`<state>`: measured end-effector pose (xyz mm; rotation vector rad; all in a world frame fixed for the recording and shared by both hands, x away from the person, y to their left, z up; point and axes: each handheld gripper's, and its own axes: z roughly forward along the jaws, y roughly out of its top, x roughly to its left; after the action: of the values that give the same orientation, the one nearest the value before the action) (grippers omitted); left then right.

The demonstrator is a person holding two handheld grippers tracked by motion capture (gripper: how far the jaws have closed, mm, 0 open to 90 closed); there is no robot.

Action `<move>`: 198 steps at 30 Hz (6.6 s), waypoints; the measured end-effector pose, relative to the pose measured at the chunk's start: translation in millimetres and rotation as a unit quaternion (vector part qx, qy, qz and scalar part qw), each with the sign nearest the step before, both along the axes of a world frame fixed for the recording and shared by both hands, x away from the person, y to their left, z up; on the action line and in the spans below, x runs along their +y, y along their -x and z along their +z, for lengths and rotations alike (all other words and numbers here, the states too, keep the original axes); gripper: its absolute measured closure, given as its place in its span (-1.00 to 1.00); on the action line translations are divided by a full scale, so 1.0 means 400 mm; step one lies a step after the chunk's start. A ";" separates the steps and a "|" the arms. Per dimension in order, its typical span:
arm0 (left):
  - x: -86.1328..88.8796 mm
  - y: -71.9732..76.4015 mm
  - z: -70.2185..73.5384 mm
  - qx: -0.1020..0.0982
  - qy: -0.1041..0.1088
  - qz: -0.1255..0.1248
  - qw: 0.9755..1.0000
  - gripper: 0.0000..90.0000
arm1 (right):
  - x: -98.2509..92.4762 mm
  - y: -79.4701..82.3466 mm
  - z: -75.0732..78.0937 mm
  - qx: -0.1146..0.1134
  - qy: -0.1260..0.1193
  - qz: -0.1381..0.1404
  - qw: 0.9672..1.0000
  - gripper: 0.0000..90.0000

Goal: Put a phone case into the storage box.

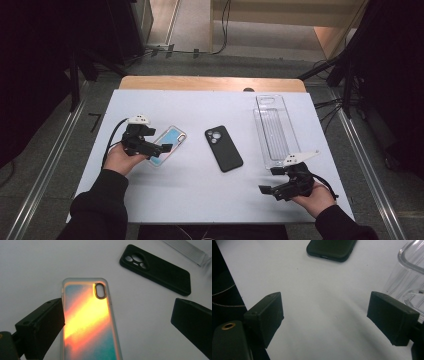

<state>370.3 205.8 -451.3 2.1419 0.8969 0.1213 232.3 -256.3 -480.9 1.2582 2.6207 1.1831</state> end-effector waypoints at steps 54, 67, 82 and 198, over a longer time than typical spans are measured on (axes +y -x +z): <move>-0.051 -0.012 -0.143 -0.062 -0.106 0.011 0.992 -0.97 | 0.003 0.003 -0.002 0.001 0.004 0.006 1.000 -0.74; -0.050 -0.007 -0.132 -0.059 -0.106 0.037 0.992 -0.63 | 0.004 0.002 -0.003 0.002 0.003 0.005 1.000 -0.74; -0.042 -0.011 -0.110 -0.040 -0.092 0.046 0.994 -0.62 | 0.006 0.005 0.001 -0.001 0.002 0.009 1.000 -0.74; -0.297 0.279 -0.041 -0.159 0.089 0.113 0.977 -0.62 | 0.220 -0.175 0.194 0.034 -0.135 -0.090 0.986 -0.56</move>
<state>258.6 87.1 -467.7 1.7864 0.9186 0.4683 302.2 -168.2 -403.3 1.5657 2.3865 1.5256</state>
